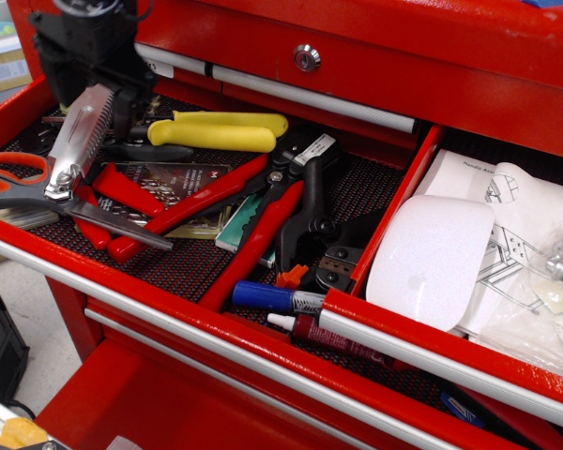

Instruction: Pick up box cutter and put into drawer

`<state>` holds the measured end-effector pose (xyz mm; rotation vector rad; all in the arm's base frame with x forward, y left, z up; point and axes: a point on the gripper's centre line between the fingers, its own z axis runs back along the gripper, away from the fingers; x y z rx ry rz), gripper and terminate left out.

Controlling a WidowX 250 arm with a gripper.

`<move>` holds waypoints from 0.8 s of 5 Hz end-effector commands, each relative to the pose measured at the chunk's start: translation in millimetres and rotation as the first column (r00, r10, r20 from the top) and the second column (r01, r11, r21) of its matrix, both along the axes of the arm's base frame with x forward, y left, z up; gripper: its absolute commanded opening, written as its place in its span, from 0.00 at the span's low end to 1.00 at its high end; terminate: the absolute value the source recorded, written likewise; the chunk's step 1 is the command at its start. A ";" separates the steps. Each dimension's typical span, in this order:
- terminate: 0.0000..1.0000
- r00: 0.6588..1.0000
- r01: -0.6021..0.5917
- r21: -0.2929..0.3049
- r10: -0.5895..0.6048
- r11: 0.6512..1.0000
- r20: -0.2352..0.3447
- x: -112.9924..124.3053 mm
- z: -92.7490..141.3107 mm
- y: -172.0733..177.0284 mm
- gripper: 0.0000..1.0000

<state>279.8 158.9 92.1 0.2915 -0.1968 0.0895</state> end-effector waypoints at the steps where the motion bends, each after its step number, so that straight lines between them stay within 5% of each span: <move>1: 0.00 0.999 0.011 -0.020 -0.010 1.000 0.036 4.1 -13.5 25.4 1.00; 2: 0.00 0.997 -0.005 -0.036 0.008 0.999 0.080 4.0 -29.1 23.3 1.00; 3: 0.00 0.999 -0.044 -0.079 0.046 0.996 0.028 2.4 -15.6 6.8 0.00; 4: 0.00 0.993 -0.116 -0.053 0.113 0.992 -0.045 -0.9 33.8 -42.5 0.00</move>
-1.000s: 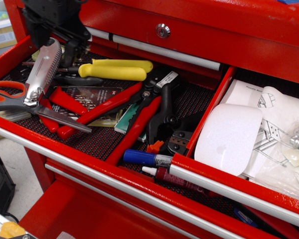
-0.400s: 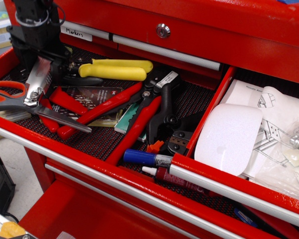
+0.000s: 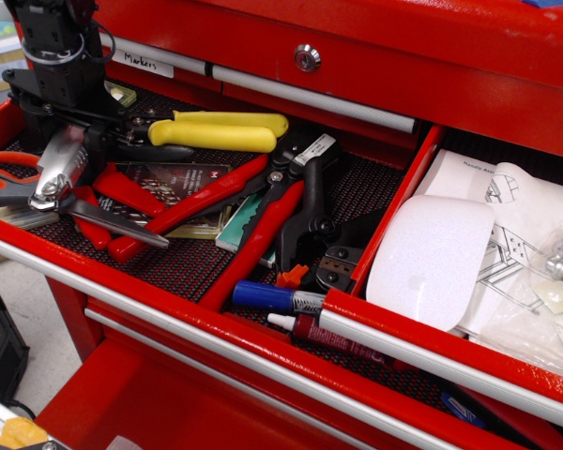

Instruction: Pick up box cutter and put into drawer

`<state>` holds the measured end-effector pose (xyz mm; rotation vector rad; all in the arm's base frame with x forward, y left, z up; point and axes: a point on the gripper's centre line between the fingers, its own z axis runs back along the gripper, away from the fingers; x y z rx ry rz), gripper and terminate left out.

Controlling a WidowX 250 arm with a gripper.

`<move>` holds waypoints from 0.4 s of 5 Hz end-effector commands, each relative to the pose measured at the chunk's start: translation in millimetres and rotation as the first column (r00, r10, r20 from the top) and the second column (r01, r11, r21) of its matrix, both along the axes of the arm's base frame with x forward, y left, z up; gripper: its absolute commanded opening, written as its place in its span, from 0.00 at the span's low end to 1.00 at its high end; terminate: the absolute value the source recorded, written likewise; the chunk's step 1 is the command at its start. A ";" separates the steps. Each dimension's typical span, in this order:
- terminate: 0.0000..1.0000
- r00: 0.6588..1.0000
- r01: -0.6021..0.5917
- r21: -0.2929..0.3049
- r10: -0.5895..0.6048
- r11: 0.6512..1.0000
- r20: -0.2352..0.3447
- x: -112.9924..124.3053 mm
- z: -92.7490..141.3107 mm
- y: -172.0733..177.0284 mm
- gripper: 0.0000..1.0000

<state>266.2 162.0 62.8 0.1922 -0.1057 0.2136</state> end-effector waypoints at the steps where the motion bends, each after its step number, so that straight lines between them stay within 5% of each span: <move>1: 0.00 1.000 -0.002 0.040 0.003 0.999 -0.013 12.4 112.2 -94.1 0.00; 2: 0.00 0.993 -0.119 -0.044 0.117 0.992 -0.027 22.2 141.3 -139.0 0.00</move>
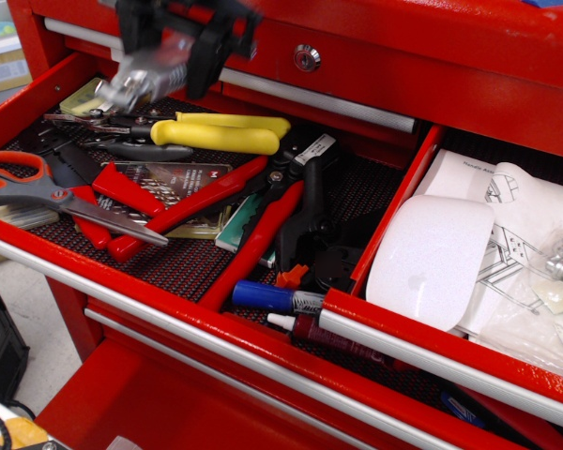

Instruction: Pick up box cutter and put into drawer

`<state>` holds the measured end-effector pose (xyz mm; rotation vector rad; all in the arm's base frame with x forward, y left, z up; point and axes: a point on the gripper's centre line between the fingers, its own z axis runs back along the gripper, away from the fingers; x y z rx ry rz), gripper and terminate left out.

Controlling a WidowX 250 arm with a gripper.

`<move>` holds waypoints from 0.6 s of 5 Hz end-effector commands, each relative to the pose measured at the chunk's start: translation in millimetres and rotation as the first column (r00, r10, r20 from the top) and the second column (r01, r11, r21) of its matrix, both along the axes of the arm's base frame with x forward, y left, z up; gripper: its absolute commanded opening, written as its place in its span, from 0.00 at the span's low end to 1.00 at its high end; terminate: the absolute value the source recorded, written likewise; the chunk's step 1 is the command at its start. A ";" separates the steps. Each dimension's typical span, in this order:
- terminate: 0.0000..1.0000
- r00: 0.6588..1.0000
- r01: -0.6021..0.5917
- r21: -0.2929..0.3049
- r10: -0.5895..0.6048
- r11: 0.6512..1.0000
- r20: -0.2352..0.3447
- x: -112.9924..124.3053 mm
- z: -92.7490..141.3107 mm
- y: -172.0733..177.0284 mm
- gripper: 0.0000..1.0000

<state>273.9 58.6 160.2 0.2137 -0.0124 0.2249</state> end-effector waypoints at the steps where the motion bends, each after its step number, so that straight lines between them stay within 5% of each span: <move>1: 0.00 0.980 -0.117 -0.180 0.143 0.977 0.140 7.1 62.3 -79.7 0.00; 2: 0.00 0.968 -0.120 -0.252 0.169 0.960 0.183 2.3 72.3 -127.2 0.00; 3: 0.00 0.966 -0.129 -0.165 0.162 0.978 0.204 -4.4 74.6 -180.2 0.00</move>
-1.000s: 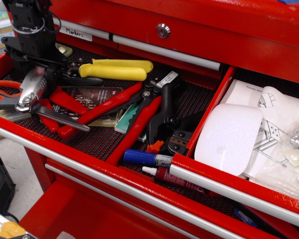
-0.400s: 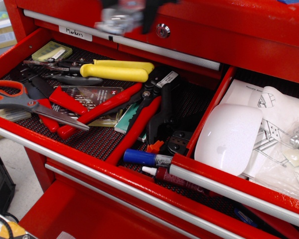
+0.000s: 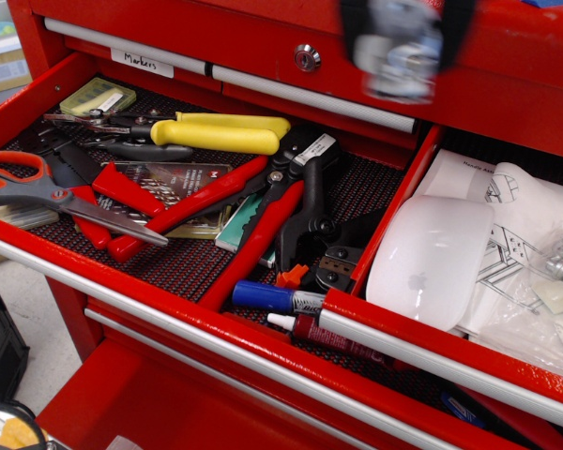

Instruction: Pick up box cutter and put into drawer

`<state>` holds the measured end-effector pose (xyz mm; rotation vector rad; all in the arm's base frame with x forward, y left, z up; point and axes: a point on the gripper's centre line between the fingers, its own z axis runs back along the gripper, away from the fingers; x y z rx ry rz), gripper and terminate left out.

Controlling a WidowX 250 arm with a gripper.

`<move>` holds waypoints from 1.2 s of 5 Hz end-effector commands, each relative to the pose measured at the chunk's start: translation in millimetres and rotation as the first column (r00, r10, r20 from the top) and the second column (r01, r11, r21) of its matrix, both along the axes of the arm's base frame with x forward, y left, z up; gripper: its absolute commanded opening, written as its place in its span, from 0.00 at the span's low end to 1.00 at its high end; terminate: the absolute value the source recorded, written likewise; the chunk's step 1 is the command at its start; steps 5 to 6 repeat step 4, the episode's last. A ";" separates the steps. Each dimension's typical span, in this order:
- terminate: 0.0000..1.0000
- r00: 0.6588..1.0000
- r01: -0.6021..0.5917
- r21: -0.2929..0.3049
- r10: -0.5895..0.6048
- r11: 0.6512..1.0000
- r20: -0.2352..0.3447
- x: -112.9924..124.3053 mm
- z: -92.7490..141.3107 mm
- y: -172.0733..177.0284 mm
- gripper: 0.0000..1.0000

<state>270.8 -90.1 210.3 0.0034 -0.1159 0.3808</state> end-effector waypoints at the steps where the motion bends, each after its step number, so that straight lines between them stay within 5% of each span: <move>1: 0.00 0.997 -0.017 0.047 0.014 0.999 0.072 -1.3 24.5 -31.6 1.00; 3: 0.00 0.997 -0.017 0.047 0.014 0.999 0.072 -1.3 24.5 -31.6 1.00; 4: 1.00 0.997 -0.017 0.047 0.014 0.999 0.072 -1.3 24.5 -31.6 1.00; 6: 1.00 0.997 -0.017 0.047 0.014 0.999 0.072 -1.3 24.5 -31.6 1.00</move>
